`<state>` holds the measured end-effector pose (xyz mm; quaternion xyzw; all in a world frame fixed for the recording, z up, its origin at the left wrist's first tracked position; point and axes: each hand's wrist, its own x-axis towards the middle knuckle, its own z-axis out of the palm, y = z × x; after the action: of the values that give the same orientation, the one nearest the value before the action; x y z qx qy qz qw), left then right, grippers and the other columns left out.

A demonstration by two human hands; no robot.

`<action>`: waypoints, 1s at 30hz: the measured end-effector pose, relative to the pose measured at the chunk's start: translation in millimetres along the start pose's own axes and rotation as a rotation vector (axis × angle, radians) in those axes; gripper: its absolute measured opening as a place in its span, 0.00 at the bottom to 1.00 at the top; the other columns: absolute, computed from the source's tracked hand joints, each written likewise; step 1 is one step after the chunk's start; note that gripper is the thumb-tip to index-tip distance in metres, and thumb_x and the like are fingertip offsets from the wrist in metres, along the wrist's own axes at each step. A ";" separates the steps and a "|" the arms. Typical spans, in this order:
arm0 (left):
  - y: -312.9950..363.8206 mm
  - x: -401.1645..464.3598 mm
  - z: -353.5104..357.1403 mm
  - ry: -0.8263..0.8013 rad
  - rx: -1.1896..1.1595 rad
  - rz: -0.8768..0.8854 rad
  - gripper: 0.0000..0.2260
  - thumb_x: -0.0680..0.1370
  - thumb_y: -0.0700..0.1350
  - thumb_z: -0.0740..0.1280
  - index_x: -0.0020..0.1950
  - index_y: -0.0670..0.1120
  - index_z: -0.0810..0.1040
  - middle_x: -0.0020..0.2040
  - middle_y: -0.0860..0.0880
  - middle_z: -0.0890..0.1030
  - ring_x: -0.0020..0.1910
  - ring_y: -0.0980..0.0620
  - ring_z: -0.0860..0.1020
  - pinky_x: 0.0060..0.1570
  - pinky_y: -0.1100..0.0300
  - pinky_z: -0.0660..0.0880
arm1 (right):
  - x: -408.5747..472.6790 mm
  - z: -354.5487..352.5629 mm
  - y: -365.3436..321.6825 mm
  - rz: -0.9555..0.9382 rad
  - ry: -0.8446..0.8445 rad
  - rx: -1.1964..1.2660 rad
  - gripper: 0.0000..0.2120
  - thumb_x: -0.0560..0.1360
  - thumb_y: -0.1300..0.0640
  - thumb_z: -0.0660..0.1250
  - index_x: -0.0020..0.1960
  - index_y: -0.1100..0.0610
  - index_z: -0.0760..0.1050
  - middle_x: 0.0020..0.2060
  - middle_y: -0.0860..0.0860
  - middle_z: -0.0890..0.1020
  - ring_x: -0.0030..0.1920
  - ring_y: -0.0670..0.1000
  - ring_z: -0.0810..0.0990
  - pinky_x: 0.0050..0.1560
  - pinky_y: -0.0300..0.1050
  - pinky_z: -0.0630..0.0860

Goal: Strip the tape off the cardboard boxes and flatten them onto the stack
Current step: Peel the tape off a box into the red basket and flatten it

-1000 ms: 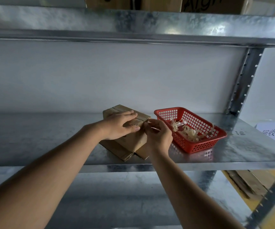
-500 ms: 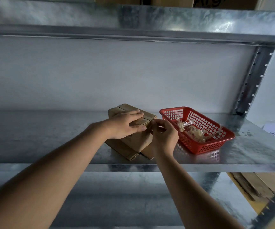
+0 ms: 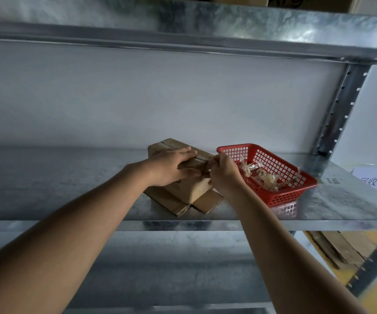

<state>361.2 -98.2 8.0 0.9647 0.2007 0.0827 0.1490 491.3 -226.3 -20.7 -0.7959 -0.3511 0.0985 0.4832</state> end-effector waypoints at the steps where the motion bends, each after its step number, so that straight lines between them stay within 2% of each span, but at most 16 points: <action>1: 0.4 -0.1 -0.6 0.003 -0.002 0.005 0.36 0.79 0.68 0.64 0.83 0.57 0.60 0.84 0.58 0.54 0.83 0.55 0.52 0.80 0.57 0.49 | 0.6 -4.0 -2.2 0.040 -0.033 0.089 0.09 0.85 0.60 0.58 0.51 0.61 0.75 0.46 0.59 0.83 0.45 0.56 0.84 0.46 0.57 0.84; 3: 0.7 -2.0 -1.4 0.002 -0.001 0.016 0.36 0.79 0.68 0.64 0.83 0.57 0.60 0.84 0.57 0.54 0.83 0.54 0.52 0.80 0.57 0.51 | 0.2 -12.3 -7.1 0.115 -0.077 0.268 0.07 0.85 0.64 0.59 0.53 0.65 0.75 0.42 0.60 0.83 0.36 0.52 0.84 0.34 0.44 0.82; 5: 1.0 -4.2 -2.0 0.001 -0.004 0.028 0.36 0.79 0.67 0.64 0.83 0.56 0.60 0.84 0.57 0.54 0.83 0.54 0.52 0.79 0.57 0.52 | 0.2 -18.9 -8.3 0.147 -0.112 0.400 0.07 0.84 0.67 0.61 0.54 0.69 0.76 0.39 0.60 0.82 0.31 0.49 0.83 0.31 0.38 0.79; 8: 0.3 -5.1 -1.6 0.001 -0.009 0.044 0.39 0.76 0.72 0.61 0.83 0.56 0.60 0.84 0.57 0.55 0.83 0.54 0.53 0.80 0.55 0.53 | 2.4 -26.0 -9.7 0.198 -0.184 0.665 0.06 0.83 0.68 0.62 0.50 0.69 0.76 0.38 0.60 0.80 0.35 0.52 0.82 0.34 0.41 0.81; 11: -0.3 -5.2 -1.0 0.000 -0.025 0.053 0.37 0.78 0.71 0.61 0.83 0.56 0.61 0.84 0.57 0.56 0.83 0.53 0.54 0.80 0.55 0.54 | 0.1 -34.5 -13.7 0.180 -0.173 0.740 0.04 0.82 0.67 0.66 0.54 0.69 0.76 0.39 0.60 0.82 0.36 0.52 0.83 0.39 0.45 0.84; 13: 1.1 -5.2 -0.2 0.007 -0.042 0.069 0.34 0.80 0.68 0.62 0.83 0.54 0.62 0.83 0.55 0.58 0.82 0.53 0.56 0.76 0.59 0.55 | 1.1 -36.7 -10.1 0.060 -0.165 0.593 0.12 0.78 0.66 0.73 0.60 0.64 0.77 0.43 0.59 0.84 0.41 0.54 0.87 0.48 0.50 0.85; 16: 0.0 -3.4 0.7 0.011 -0.064 0.080 0.33 0.80 0.67 0.63 0.82 0.54 0.64 0.83 0.55 0.58 0.82 0.54 0.55 0.78 0.59 0.54 | 1.0 -38.4 -0.8 -0.259 -0.140 0.071 0.19 0.69 0.65 0.81 0.57 0.52 0.83 0.44 0.51 0.87 0.45 0.50 0.87 0.52 0.52 0.85; 19: -4.8 -3.4 -0.2 -0.005 -0.130 0.095 0.31 0.80 0.64 0.66 0.82 0.56 0.64 0.83 0.58 0.57 0.82 0.56 0.54 0.77 0.60 0.53 | 4.4 -40.1 3.2 -0.558 -0.063 -0.338 0.13 0.70 0.59 0.81 0.54 0.51 0.87 0.44 0.44 0.82 0.41 0.42 0.81 0.45 0.46 0.82; 21: -7.4 -3.3 0.6 -0.020 -0.176 0.119 0.31 0.80 0.64 0.67 0.81 0.59 0.64 0.83 0.61 0.57 0.82 0.56 0.53 0.77 0.58 0.55 | 5.9 -41.5 1.5 -0.685 0.004 -0.391 0.09 0.72 0.58 0.79 0.51 0.50 0.88 0.48 0.45 0.80 0.44 0.41 0.78 0.45 0.42 0.78; 24: -13.0 -4.9 -1.9 -0.055 -0.238 0.151 0.33 0.77 0.66 0.68 0.80 0.64 0.64 0.81 0.65 0.58 0.81 0.56 0.56 0.77 0.54 0.62 | 6.5 -43.8 -4.4 -0.701 -0.030 -0.406 0.08 0.73 0.58 0.77 0.50 0.47 0.87 0.63 0.46 0.80 0.57 0.46 0.79 0.57 0.45 0.78; 25: -16.4 -5.4 -4.1 -0.062 -0.251 0.173 0.33 0.75 0.67 0.69 0.79 0.65 0.65 0.81 0.66 0.59 0.80 0.57 0.58 0.76 0.53 0.64 | 4.5 -44.6 -8.4 -0.675 -0.084 -0.395 0.07 0.75 0.58 0.76 0.51 0.49 0.87 0.62 0.46 0.82 0.57 0.45 0.80 0.58 0.45 0.79; 27: -22.7 -7.2 -7.0 -0.051 -0.233 0.212 0.27 0.76 0.62 0.70 0.76 0.66 0.70 0.80 0.65 0.59 0.80 0.58 0.56 0.76 0.51 0.64 | 2.2 -44.4 -16.6 -0.632 -0.130 -0.389 0.06 0.78 0.58 0.73 0.53 0.52 0.86 0.50 0.45 0.86 0.49 0.43 0.83 0.53 0.45 0.81; 29: -28.1 -11.2 -5.2 0.022 -0.171 0.224 0.24 0.76 0.57 0.70 0.73 0.61 0.75 0.77 0.63 0.57 0.79 0.55 0.53 0.76 0.51 0.61 | 1.9 -42.7 -25.0 -0.598 -0.094 -0.408 0.05 0.79 0.56 0.72 0.54 0.53 0.86 0.45 0.46 0.87 0.45 0.43 0.83 0.49 0.41 0.81; 30: -29.7 -14.7 -3.5 0.078 -0.162 0.242 0.24 0.76 0.56 0.71 0.72 0.59 0.76 0.74 0.60 0.59 0.77 0.53 0.56 0.75 0.52 0.62 | 2.4 -40.9 -28.1 -0.579 -0.069 -0.406 0.05 0.79 0.55 0.72 0.53 0.53 0.86 0.45 0.46 0.87 0.44 0.44 0.84 0.48 0.40 0.81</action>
<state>336.4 -77.3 0.3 0.9628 0.0813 0.1533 0.2073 500.3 -245.3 24.2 -0.7392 -0.5909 -0.0874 0.3110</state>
